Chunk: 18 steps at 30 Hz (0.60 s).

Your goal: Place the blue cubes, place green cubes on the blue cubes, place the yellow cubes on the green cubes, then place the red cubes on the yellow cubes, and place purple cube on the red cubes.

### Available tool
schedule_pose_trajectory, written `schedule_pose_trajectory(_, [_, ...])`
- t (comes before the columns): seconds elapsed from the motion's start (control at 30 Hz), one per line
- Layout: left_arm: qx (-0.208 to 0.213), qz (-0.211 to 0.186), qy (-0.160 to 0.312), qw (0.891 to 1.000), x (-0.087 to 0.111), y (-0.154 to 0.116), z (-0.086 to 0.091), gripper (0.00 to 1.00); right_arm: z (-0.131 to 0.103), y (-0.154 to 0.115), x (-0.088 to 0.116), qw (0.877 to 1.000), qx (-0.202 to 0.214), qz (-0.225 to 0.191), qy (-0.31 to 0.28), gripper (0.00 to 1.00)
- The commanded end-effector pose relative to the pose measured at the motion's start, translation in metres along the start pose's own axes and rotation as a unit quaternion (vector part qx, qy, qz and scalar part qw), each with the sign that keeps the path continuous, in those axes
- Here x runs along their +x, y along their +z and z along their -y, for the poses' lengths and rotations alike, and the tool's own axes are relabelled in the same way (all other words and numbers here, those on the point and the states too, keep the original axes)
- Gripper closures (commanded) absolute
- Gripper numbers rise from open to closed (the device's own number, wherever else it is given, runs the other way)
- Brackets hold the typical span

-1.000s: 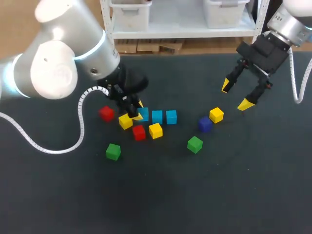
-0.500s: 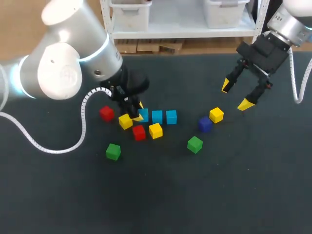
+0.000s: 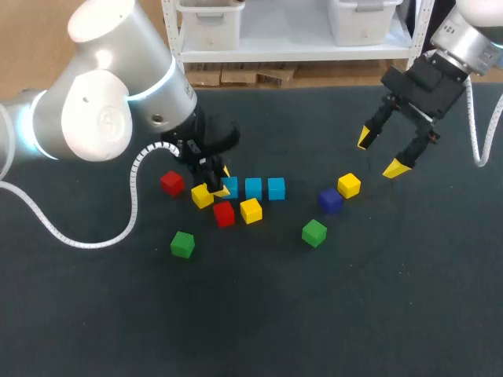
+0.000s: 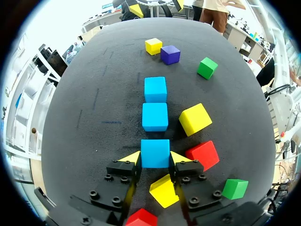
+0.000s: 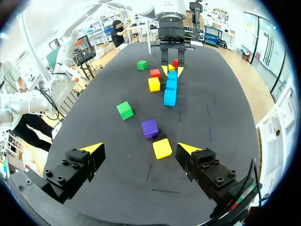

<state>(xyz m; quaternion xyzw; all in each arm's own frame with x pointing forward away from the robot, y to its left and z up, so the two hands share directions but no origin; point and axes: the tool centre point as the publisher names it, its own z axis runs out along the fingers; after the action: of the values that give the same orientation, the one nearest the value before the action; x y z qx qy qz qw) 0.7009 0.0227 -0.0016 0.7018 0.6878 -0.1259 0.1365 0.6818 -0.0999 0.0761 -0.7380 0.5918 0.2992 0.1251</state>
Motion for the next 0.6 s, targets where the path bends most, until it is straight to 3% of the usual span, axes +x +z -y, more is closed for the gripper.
schedule_pose_trajectory(0.03, [0.003,0.000,0.002,1.000,-0.0018,0.0003,-0.0036,1.00,0.0007,-0.0001,0.0004,1.000,-0.001,0.001,-0.001,0.00])
schedule_pose_trajectory(0.6, [0.010,-0.002,0.002,1.000,-0.0064,0.0056,0.0002,1.00,0.0007,-0.0001,0.0004,1.000,-0.001,0.001,-0.001,0.00])
